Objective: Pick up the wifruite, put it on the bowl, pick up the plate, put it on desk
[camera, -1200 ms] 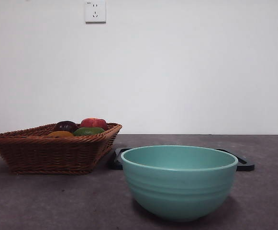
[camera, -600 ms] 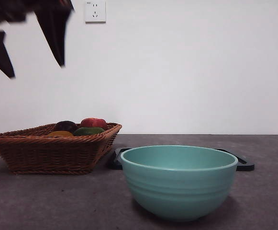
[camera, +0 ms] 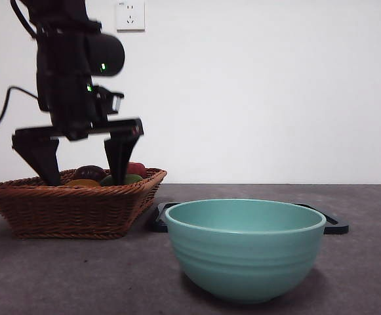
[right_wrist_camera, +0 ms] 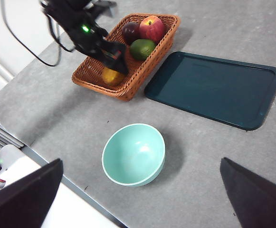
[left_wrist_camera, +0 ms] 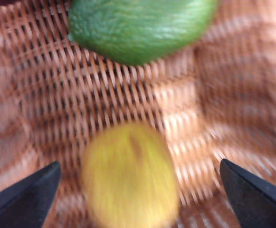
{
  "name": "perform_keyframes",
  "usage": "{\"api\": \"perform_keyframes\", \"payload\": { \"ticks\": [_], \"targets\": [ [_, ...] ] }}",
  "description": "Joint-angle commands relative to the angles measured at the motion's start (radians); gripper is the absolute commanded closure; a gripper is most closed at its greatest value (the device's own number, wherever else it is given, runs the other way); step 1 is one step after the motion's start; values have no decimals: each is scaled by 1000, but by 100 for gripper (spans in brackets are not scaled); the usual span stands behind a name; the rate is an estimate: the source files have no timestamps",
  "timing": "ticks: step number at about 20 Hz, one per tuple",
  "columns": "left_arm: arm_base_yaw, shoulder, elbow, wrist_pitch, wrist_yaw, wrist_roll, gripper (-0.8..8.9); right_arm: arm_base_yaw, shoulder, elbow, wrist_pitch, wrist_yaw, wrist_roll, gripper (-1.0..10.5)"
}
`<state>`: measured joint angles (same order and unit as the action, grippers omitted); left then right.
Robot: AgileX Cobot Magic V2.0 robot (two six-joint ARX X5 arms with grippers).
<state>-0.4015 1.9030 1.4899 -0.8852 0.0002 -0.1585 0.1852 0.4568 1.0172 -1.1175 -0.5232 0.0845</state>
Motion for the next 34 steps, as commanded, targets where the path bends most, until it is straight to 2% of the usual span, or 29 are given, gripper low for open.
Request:
{"api": "perform_keyframes", "payload": {
  "ticks": [1,4,7,9,10,16,24,30,34],
  "targets": [
    [-2,42,26,16,-5,-26,284,4,3,19,11,-4,-6,332],
    [-1,61,26,13,-5,-34,315,4,3,19,12,-4,-6,332],
    [3,63,26,8,-5,-38,435,4,3,19,11,-4,-6,332],
    [5,63,26,-7,-4,-37,572,5,3,19,11,-4,-6,332],
    [5,63,26,-14,-4,-37,610,4,3,19,11,-4,-6,332],
    [13,63,62,-40,-4,-37,616,4,3,19,38,-3,-7,332],
    [14,53,360,-377,-3,-6,616,4,3,19,40,-2,-8,332],
    [-63,-109,390,-470,-3,21,616,4,3,21,10,-1,-7,332],
    [-164,-243,389,-488,-3,26,616,4,3,45,-15,0,-6,332]
  ]
}}
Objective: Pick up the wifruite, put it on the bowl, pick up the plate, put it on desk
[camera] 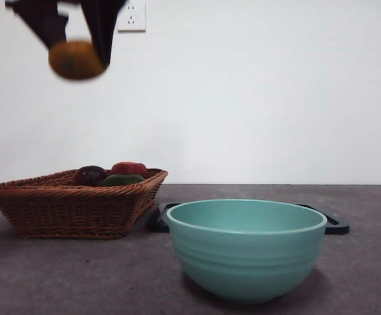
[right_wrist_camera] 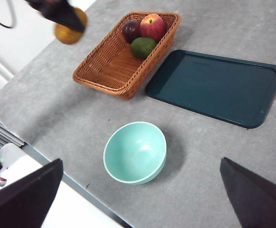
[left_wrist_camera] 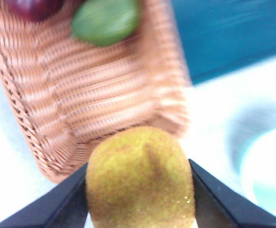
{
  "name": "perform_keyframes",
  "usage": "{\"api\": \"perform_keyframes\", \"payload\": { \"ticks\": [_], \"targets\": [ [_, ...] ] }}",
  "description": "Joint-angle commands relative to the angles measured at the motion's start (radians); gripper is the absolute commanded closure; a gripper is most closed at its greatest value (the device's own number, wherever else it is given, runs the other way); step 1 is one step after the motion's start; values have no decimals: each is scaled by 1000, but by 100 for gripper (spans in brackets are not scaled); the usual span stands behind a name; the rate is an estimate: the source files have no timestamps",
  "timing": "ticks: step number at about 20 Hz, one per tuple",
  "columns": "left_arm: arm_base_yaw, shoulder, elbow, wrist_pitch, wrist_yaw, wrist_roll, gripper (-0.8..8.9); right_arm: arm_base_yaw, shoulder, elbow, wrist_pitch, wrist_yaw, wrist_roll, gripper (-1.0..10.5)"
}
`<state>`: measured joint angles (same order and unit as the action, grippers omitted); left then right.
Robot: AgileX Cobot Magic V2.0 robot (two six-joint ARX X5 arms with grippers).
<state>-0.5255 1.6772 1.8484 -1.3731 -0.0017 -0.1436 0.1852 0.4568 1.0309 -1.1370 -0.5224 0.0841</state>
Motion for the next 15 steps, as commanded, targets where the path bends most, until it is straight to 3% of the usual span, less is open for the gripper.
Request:
{"api": "perform_keyframes", "payload": {
  "ticks": [1,10,15],
  "targets": [
    [-70,-44,31,-3,-2,-1,616,4,3,44,-2,0,-6,332],
    [-380,-87,-29,27,-3,-192,616,4,3,220,-106,34,-6,333],
    [-444,-87,-169,150,-3,-314,615,4,3,283,-114,34,-2,333]
  ]
}}
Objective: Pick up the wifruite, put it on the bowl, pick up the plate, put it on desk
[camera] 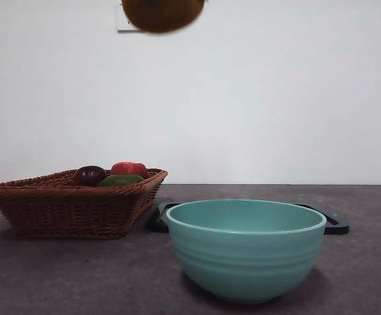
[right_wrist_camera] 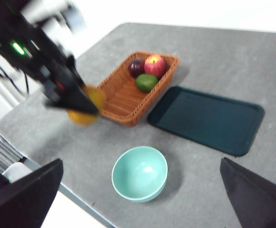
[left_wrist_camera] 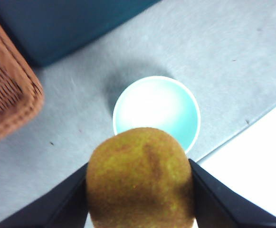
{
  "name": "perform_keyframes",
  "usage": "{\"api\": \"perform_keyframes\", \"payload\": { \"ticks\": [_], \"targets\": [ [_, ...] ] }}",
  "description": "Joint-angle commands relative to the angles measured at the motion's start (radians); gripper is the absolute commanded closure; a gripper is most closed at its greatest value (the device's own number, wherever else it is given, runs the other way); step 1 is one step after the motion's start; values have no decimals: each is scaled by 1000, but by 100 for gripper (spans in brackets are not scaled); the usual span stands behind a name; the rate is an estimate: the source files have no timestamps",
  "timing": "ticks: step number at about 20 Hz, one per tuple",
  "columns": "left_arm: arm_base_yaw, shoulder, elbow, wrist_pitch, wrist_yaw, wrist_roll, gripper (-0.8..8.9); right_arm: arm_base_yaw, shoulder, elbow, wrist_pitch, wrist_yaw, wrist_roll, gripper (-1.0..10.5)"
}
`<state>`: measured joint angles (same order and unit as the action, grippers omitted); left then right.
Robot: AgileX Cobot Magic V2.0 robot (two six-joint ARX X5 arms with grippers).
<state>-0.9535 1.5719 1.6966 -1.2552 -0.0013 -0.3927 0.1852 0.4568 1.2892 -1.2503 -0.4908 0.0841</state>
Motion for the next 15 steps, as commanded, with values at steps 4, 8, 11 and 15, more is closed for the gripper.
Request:
{"api": "perform_keyframes", "payload": {
  "ticks": [4,8,11,15],
  "targets": [
    [-22,34,-112,119,-3,-106,615,4,3,35,-5,2,-2,332],
    [-26,93,-132,173,-3,-133,613,4,3,35,-5,2,-2,332],
    [-35,152,-132,230,-3,-145,613,4,3,35,-5,2,-2,333],
    [-59,235,-132,252,-3,-143,613,4,3,35,-5,2,3,332]
  ]
}}
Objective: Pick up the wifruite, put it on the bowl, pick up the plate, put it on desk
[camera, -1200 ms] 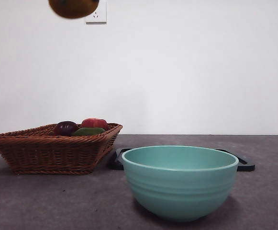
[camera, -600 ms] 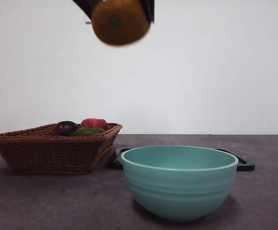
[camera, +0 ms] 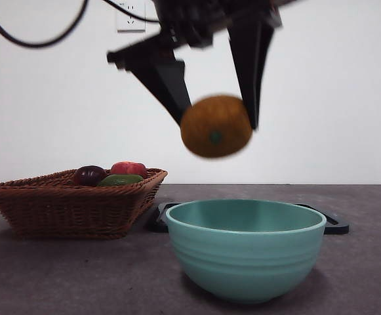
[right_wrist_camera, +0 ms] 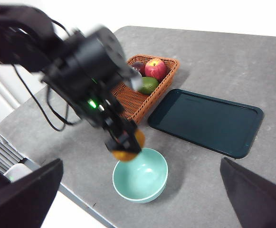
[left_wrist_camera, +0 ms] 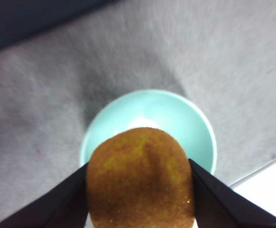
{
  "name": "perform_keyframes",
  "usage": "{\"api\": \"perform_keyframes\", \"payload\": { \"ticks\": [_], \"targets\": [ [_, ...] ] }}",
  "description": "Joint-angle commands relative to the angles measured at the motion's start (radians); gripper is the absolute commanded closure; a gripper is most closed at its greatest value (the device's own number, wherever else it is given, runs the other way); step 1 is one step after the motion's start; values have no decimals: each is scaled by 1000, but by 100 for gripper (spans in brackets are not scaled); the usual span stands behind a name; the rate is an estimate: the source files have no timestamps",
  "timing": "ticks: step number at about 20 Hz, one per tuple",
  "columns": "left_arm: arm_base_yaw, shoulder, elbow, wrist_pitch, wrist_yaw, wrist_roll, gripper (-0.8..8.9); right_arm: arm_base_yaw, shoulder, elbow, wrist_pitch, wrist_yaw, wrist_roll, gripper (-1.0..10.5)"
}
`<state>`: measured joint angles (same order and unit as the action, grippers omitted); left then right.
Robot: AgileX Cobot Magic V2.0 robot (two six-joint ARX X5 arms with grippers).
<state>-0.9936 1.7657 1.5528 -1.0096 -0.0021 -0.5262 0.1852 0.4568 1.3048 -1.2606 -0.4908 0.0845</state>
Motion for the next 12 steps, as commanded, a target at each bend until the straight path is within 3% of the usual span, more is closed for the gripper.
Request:
{"api": "perform_keyframes", "payload": {
  "ticks": [1,12],
  "targets": [
    [-25,60,11,6,-2,-10,613,4,3,20,5,2,5,332],
    [-66,209,11,64,-2,6,596,4,3,20,3,2,12,332]
  ]
}}
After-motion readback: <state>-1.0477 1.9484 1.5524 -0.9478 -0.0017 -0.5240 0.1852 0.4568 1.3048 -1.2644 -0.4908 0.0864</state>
